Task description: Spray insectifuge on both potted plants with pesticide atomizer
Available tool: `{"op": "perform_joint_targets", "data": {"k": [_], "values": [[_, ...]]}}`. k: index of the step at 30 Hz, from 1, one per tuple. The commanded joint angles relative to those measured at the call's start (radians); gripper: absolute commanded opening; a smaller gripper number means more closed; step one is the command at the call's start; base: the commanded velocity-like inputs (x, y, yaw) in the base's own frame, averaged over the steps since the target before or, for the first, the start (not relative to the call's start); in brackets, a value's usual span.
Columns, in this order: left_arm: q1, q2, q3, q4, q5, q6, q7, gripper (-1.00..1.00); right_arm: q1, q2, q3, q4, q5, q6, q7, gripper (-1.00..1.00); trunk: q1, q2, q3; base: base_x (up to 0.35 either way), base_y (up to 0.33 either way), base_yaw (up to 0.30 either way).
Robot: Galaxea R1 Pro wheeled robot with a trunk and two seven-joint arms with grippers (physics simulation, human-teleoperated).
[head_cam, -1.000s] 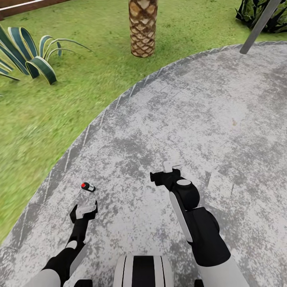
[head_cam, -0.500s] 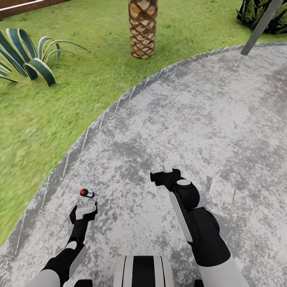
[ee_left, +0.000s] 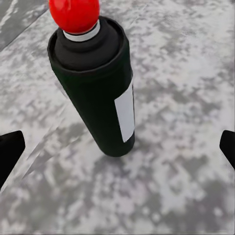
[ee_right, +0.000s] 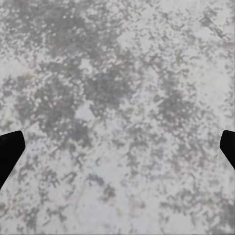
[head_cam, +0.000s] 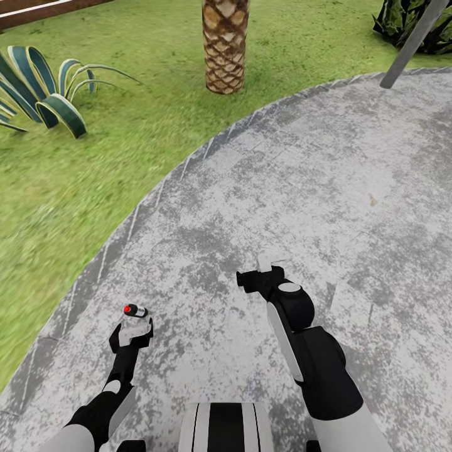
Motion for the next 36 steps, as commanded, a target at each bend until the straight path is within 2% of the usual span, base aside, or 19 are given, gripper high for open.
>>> {"op": "perform_joint_targets", "data": {"k": [1, 20, 28, 36], "values": [[0.000, 0.001, -0.009, 0.000, 0.009, -0.003, 0.004, 1.00, 0.000, 0.000, 0.001, -0.001, -0.001, 0.005, -0.004, 1.00, 0.000, 0.000, -0.001, 0.076, 0.000, 0.000], [0.000, 0.000, 0.001, 0.008, 0.018, -0.003, 0.005, 1.00, 0.000, 0.000, 0.002, -0.001, 0.000, 0.005, -0.004, 1.00, 0.000, 0.000, -0.001, 0.012, 0.000, 0.000], [0.000, 0.000, -0.008, 0.032, 0.012, -0.003, 0.004, 1.00, -0.001, 0.000, 0.002, -0.001, 0.000, 0.005, -0.004, 1.00, 0.000, 0.000, -0.001, 0.000, 0.000, 0.000], [0.000, 0.002, -0.010, 0.036, 0.009, -0.003, 0.004, 1.00, 0.000, 0.000, 0.002, -0.001, 0.000, 0.005, -0.004, 1.00, 0.000, 0.000, -0.001, 0.152, 0.000, 0.000]]}}
